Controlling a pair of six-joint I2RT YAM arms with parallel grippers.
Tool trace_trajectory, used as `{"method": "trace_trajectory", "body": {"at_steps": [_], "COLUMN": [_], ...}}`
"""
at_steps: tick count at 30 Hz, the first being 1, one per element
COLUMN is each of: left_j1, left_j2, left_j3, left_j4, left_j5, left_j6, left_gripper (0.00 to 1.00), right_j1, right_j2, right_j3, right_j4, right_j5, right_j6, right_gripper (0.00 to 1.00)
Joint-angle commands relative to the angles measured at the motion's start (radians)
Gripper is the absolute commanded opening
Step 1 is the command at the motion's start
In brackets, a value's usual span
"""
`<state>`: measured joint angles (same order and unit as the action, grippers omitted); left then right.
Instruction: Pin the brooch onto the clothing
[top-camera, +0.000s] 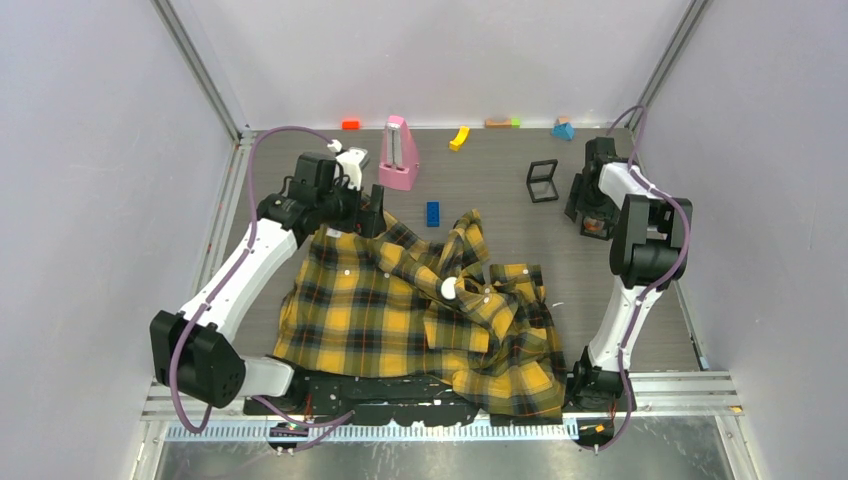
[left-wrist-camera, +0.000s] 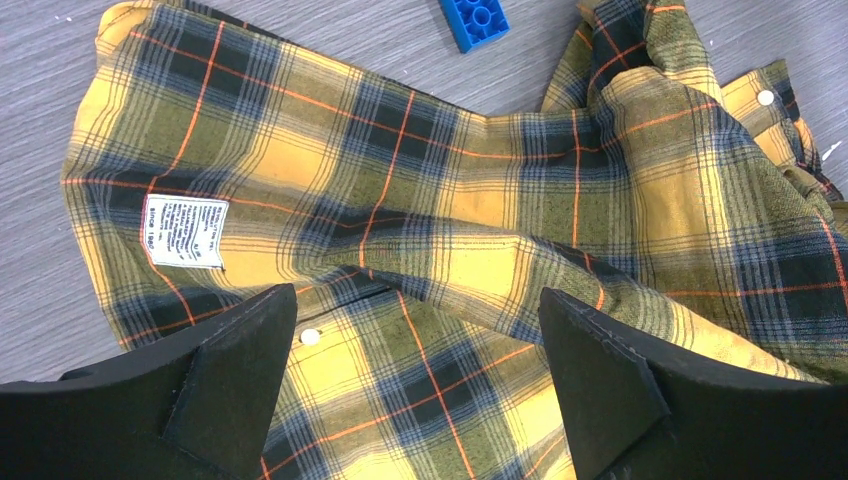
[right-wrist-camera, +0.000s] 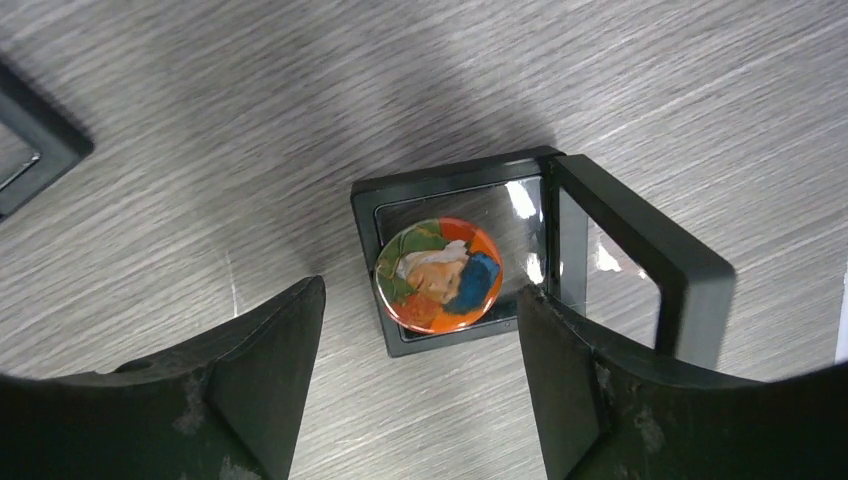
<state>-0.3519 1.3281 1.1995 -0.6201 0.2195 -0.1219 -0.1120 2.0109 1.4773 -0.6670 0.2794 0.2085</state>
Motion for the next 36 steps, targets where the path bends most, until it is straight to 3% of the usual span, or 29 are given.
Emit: {"method": "trace_trajectory", "body": {"at_steps": [1,7,21,28,36], "left_j1": [0.004,0.004,0.004,0.004,0.000], "left_j2": [0.001,0.000,-0.007,-0.015,-0.048], "left_j3": [0.000,-0.001,0.000,-0.001,-0.011], "left_j4": [0.016,0.016,0.016,0.018,0.061], "left_j5": [0.013,0.012,0.007,0.010,0.125], "left_j6": [0.016,0.018,0.018,0.016,0.013], "left_gripper": [0.94,0.94,0.94,0.94,0.93], "right_j1": [-0.004,-0.025,-0.028,-0.027,0.015], "right_j2": [0.027,0.063,0.052,-0.024,-0.223], "right_j3": [0.056,0.084,0.077,0.070,-0.002], "right_j4": [0.012,0.012,-0.021,-0.024,-0.032], "right_j5": [0.010,-0.011,-0.086,-0.103,-0.130], "right_j6": [-0.035,-0.044,-0.032,-0.015,0.094], "right_gripper": [0.76,0.75,0.49,0.40,0.37]}}
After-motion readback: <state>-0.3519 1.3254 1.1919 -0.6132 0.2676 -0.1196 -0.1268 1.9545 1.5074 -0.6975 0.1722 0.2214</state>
